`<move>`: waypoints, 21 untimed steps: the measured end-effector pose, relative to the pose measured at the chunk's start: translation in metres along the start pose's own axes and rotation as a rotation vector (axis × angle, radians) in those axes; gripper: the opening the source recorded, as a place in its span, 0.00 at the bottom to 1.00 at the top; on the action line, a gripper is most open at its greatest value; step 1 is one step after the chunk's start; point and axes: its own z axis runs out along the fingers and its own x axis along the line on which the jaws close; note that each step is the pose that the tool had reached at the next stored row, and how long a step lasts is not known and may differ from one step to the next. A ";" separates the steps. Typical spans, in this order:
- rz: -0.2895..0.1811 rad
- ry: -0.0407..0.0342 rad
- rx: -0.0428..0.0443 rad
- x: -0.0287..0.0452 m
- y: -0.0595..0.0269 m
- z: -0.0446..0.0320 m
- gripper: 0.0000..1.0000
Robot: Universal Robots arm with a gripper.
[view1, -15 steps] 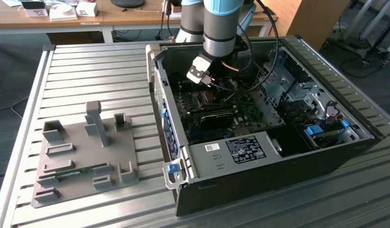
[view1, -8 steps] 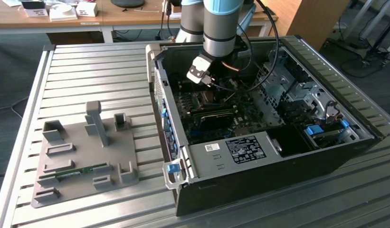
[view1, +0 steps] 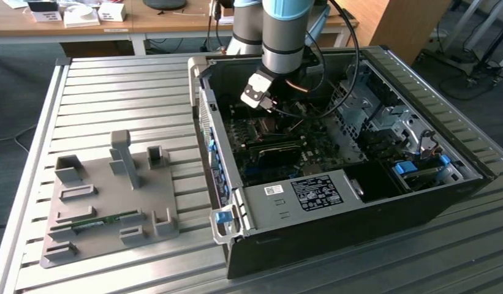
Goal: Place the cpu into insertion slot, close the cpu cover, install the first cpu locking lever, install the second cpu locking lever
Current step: 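Place the cpu into insertion slot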
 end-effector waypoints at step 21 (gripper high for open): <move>0.013 -0.0009 0.0010 0.0000 -0.0001 0.0012 0.54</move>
